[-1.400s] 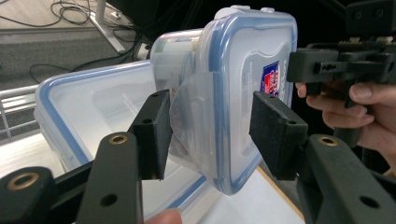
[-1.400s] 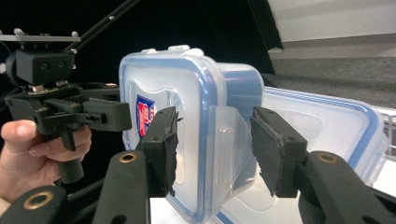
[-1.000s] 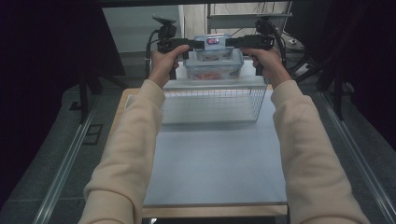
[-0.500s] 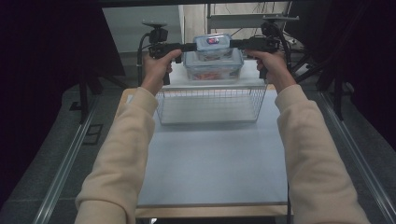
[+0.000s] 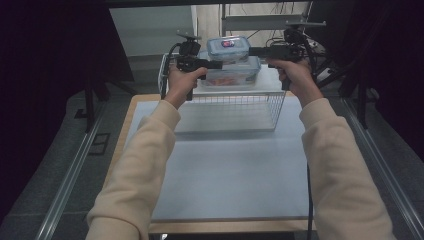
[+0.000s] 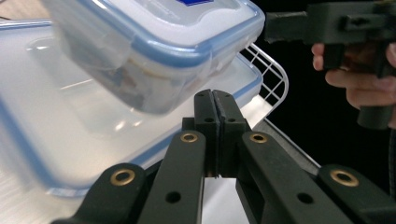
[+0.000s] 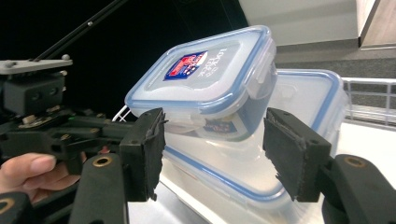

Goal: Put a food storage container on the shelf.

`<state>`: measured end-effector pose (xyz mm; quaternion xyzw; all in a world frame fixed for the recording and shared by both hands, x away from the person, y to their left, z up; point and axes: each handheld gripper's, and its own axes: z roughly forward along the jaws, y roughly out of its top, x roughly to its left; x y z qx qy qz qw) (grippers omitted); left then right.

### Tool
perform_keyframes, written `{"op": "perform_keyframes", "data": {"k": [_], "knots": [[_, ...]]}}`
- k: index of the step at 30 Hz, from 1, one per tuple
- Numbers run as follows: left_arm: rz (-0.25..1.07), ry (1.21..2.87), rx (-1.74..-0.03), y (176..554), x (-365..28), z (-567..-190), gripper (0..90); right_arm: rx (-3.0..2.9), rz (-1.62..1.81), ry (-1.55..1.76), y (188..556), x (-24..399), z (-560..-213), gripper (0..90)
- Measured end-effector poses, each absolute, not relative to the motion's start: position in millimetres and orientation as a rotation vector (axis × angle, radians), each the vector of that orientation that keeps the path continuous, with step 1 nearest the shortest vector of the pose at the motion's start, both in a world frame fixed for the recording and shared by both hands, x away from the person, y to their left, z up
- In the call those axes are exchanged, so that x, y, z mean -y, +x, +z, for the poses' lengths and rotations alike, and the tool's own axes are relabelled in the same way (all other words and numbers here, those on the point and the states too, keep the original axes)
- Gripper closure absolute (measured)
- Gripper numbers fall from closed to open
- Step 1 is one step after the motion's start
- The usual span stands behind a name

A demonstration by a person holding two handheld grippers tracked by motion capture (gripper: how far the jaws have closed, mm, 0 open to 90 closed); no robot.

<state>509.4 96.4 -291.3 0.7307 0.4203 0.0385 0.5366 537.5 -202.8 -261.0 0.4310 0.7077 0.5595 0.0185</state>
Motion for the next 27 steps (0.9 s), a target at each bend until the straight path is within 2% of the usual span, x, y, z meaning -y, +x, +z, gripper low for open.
{"op": "perform_keyframes", "data": {"k": [17, 27], "knots": [[0.076, 1.698, -1.067, 521.3, -101.1, -292.9, 89.7, -2.212, 1.757, 1.327, 532.6, 215.1, -261.7, 38.4], [0.086, 1.705, -1.048, 504.5, -106.4, -290.0, 89.4, -2.204, 1.76, 1.332, 528.9, 218.6, -263.3, 38.4]]}}
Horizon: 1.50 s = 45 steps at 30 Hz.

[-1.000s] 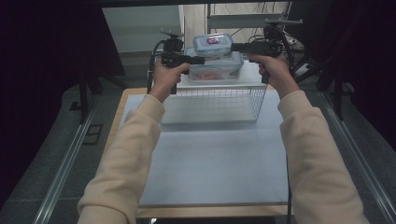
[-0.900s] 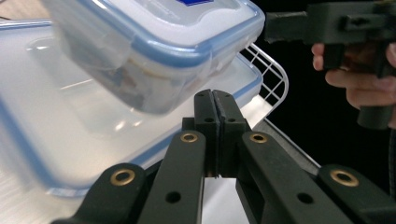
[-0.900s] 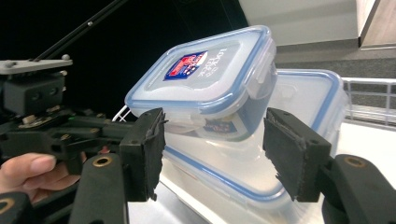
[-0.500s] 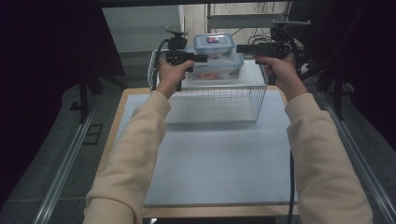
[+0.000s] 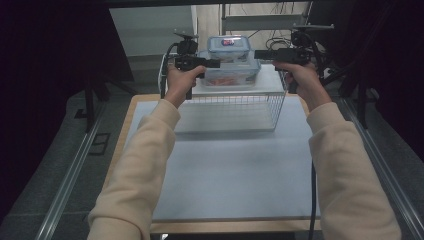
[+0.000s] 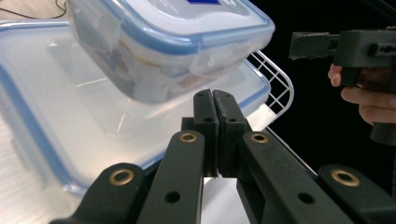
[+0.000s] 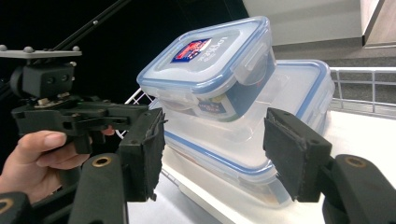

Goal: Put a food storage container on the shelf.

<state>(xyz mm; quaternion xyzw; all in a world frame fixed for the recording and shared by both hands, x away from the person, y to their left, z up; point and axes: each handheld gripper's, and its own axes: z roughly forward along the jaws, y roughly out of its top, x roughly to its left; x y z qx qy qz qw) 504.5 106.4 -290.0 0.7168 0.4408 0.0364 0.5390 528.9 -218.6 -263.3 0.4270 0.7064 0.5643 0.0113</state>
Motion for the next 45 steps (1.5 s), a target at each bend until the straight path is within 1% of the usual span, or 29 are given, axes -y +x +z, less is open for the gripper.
{"op": "perform_keyframes", "data": {"k": [11, 22, 29, 37, 40, 45], "knots": [[0.092, 1.666, -1.047, 479.0, -129.7, -294.4, 89.9, -2.212, 1.776, 1.321, 521.6, 216.6, -270.6, 38.4], [0.07, 1.641, -1.051, 460.9, -142.1, -301.6, 90.0, -2.234, 1.797, 1.277, 511.9, 219.0, -281.3, 38.0], [0.033, 1.621, -1.044, 441.7, -149.4, -310.3, 90.0, -2.235, 1.816, 1.285, 494.5, 227.3, -294.1, 37.8], [0.042, 1.591, -1.023, 407.7, -162.4, -325.5, 90.0, -2.255, 1.84, 1.242, 468.2, 242.2, -309.3, 37.8], [0.024, 1.574, -0.994, 397.0, -164.9, -334.9, 89.9, -2.259, 1.861, 1.228, 458.4, 246.6, -318.4, 37.8], [0.022, 1.588, -0.983, 376.6, -167.4, -356.9, 89.5, -2.272, 1.873, 1.231, 441.0, 253.1, -343.9, 37.8]]}}
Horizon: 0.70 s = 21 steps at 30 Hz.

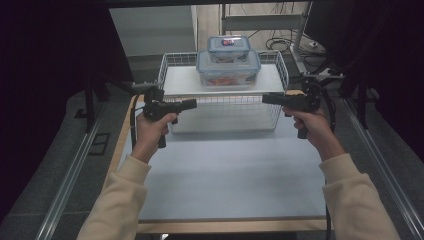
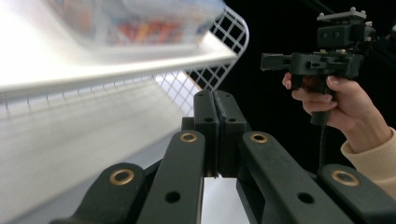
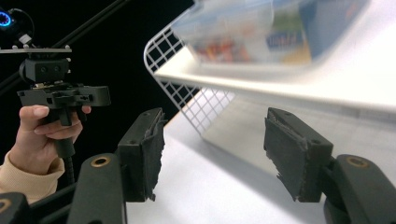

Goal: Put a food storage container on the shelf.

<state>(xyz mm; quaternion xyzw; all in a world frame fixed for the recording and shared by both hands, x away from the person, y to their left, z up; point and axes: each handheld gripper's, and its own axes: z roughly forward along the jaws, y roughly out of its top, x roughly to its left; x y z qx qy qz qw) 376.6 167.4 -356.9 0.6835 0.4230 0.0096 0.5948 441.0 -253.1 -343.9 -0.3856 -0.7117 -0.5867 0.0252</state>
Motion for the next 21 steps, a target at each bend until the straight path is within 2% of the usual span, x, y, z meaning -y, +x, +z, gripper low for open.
{"op": "perform_keyframes", "data": {"k": [17, 21], "knots": [[-0.06, 1.596, -1.112, 324.5, -183.2, -466.3, 88.6, 2.235, -1.711, -1.21, 377.7, 262.4, -446.3, 37.4], [-0.06, 1.616, -1.15, 317.4, -184.9, -482.2, 88.5, 2.245, -1.658, -1.216, 366.6, 261.4, -465.3, 37.4]]}}
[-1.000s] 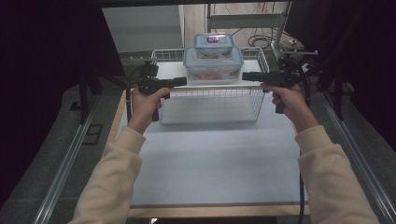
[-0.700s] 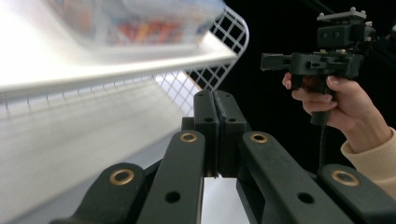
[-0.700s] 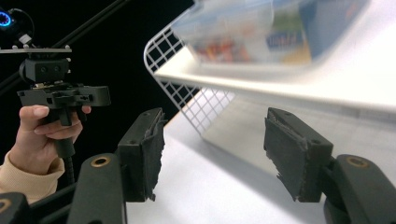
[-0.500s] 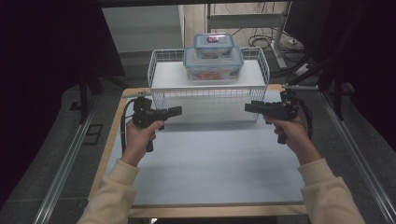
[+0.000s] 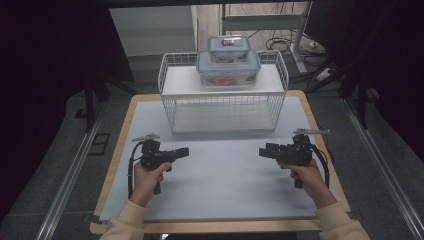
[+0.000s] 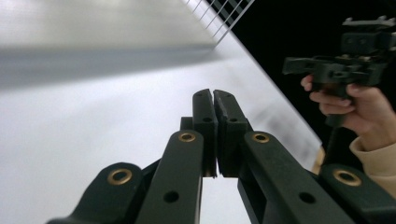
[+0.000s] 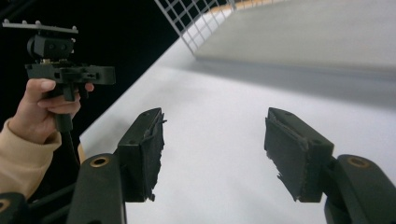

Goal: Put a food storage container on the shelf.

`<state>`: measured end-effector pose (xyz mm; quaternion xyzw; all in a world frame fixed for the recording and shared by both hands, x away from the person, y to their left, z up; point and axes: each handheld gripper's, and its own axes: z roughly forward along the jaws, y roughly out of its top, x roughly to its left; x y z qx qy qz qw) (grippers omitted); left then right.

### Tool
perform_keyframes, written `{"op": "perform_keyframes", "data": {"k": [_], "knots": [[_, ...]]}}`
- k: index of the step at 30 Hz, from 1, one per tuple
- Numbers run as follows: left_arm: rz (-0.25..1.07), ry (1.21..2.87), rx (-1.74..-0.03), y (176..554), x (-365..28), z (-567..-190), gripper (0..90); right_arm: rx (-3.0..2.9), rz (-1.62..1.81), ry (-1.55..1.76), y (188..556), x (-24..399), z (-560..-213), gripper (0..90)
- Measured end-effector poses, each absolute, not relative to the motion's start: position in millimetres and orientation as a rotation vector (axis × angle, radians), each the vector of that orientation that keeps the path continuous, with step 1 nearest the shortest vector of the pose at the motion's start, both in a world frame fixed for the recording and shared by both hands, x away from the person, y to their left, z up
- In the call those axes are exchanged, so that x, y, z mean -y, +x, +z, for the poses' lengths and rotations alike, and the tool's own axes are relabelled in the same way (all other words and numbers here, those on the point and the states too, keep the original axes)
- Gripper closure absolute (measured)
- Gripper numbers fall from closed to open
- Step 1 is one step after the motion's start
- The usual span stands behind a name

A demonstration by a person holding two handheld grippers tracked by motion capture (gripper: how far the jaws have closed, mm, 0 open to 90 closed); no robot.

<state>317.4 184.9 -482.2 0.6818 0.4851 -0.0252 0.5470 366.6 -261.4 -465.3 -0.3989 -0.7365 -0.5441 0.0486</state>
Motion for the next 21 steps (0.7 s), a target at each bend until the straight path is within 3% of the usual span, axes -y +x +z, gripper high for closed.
{"op": "perform_keyframes", "data": {"k": [6, 8, 12, 14, 21], "knots": [[-0.072, 1.638, -1.181, 312.3, -183.3, -496.9, 84.8, 2.275, -1.6, -1.223, 356.9, 259.6, -485.8, 36.7], [-0.067, 1.639, -1.186, 311.7, -181.3, -498.9, 75.9, 2.275, -1.594, -1.228, 355.3, 260.1, -487.6, 36.7], [-0.019, 1.641, -1.206, 308.5, -178.1, -503.1, 47.2, 2.273, -1.626, -1.227, 352.2, 263.6, -485.6, 36.1], [-0.004, 1.643, -1.214, 307.7, -178.7, -503.5, 38.6, 2.275, -1.632, -1.231, 351.3, 265.8, -485.7, 35.7], [0.069, 1.693, -1.201, 305.3, -180.4, -504.5, 30.3, 2.291, -1.63, -1.251, 351.4, 269.5, -488.2, 33.9]]}}
